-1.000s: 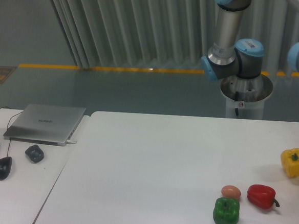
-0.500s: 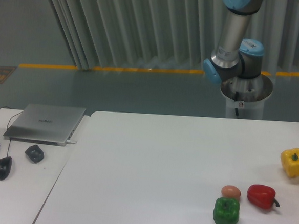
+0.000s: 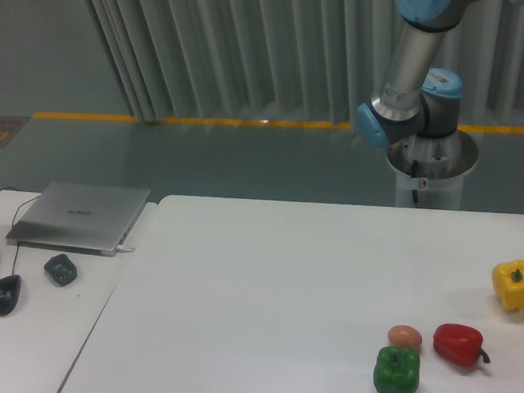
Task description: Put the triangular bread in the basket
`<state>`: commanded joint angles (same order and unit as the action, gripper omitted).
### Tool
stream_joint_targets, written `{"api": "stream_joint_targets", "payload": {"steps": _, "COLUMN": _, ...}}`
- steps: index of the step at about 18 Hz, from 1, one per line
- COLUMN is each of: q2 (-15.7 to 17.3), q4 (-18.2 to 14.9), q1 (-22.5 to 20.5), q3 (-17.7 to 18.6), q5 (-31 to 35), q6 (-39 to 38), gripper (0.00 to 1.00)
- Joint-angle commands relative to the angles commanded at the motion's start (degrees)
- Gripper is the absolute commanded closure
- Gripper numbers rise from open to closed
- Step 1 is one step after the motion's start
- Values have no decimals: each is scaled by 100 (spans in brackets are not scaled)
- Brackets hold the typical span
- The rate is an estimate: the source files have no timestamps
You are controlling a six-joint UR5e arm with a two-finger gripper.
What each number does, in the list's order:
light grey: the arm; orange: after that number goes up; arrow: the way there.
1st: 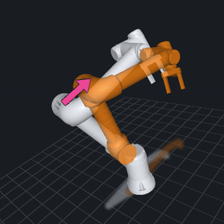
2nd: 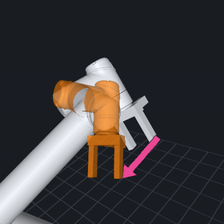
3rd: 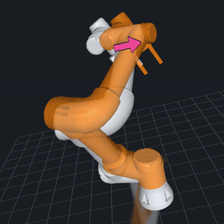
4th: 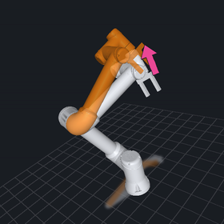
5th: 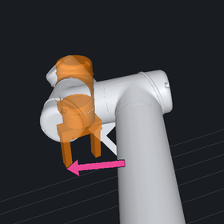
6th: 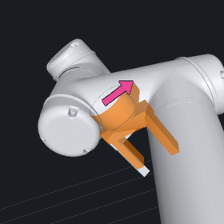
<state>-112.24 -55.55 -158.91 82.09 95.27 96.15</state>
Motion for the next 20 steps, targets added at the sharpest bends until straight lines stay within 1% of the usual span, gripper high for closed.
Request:
{"api": "stream_joint_targets", "payload": {"steps": 10, "q2": 17, "q4": 0, "q1": -35, "q3": 0, "q5": -9, "q6": 26, "gripper": 0}}
{"api": "stream_joint_targets", "payload": {"steps": 20, "q2": 79, "q4": -53, "q1": 61, "q3": 61, "q5": 44, "q6": 0, "gripper": 0}}
